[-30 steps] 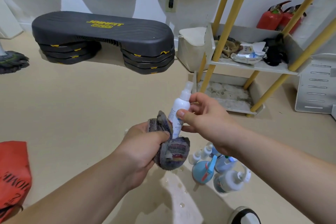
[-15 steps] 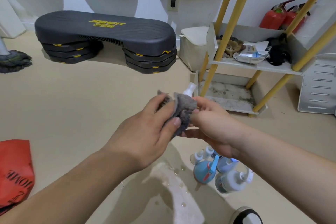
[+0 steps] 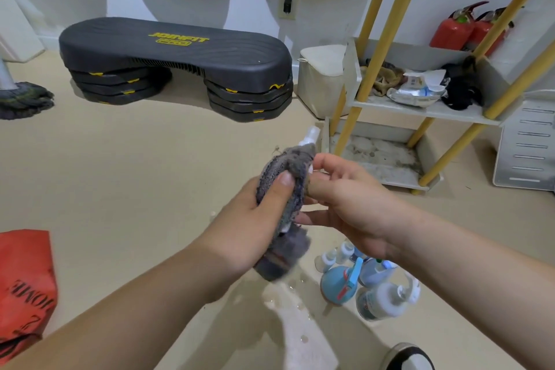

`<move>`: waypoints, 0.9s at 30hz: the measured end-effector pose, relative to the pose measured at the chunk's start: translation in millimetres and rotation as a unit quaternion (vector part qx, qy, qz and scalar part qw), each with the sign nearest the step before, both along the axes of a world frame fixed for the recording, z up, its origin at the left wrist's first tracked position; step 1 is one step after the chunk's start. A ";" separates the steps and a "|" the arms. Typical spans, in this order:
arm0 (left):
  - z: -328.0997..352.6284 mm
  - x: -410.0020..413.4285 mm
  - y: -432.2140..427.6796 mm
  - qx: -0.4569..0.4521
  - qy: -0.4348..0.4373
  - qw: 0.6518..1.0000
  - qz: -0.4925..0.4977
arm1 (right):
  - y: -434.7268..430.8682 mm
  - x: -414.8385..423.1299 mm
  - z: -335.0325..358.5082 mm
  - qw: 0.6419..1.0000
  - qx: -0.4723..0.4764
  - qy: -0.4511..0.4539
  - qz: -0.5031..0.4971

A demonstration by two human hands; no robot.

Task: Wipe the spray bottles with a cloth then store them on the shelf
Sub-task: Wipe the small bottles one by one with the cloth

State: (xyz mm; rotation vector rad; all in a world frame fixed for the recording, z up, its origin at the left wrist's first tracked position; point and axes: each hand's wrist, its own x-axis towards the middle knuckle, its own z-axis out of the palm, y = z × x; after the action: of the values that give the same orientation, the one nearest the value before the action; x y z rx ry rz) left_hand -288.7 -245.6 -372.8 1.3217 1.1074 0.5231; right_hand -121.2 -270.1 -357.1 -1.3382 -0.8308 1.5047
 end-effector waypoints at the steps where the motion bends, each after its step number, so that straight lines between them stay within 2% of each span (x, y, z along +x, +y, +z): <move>1: 0.0 2.7 -1.0 -0.042 -0.034 0.998 0.012 | 0.2 0.9 -0.6 1.000 0.003 0.000 0.004; 3: -0.7 1.7 5.6 -0.141 -0.105 0.983 0.061 | 0.4 3.5 -0.5 1.000 0.011 0.005 0.006; 6: 0.1 -4.7 18.7 -0.283 -0.215 0.930 0.094 | 0.5 5.6 3.0 0.999 0.032 0.006 0.009; 10: -0.6 -1.4 9.0 -0.366 -0.287 0.883 0.070 | 1.1 5.8 -0.2 0.998 0.054 -0.024 0.019; 12: -1.4 2.0 5.3 -0.374 -0.287 0.880 0.054 | 0.9 6.9 -1.8 0.996 0.061 -0.058 0.022; 15: -6.6 4.4 6.8 -0.317 -0.232 0.917 0.070 | -0.7 7.1 -2.0 0.992 0.062 -0.107 0.011; 17: -11.7 3.5 8.4 -0.258 -0.160 0.947 0.105 | -0.7 5.9 -4.6 0.988 0.056 -0.142 -0.010; 20: -12.3 3.5 7.2 -0.107 -0.018 0.988 0.109 | 1.7 4.1 -6.8 0.981 0.040 -0.180 -0.053; 22: -7.8 1.7 5.0 0.013 0.054 0.992 0.112 | 3.0 3.1 -4.8 0.984 0.029 -0.161 -0.074; 25: -9.4 -2.5 1.2 0.212 0.124 0.969 0.015 | 0.9 -2.1 -4.2 0.991 -0.003 -0.102 -0.082; 27: -12.9 -2.8 -2.0 0.219 0.082 0.972 -0.028 | -1.3 -5.7 -5.3 0.993 -0.042 -0.066 -0.087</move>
State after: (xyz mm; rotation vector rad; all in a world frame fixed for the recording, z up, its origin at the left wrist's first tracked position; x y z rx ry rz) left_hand -291.5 -247.6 -385.7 1.8019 1.1244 0.6501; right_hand -126.9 -271.4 -362.4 -1.5449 -0.7175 1.3395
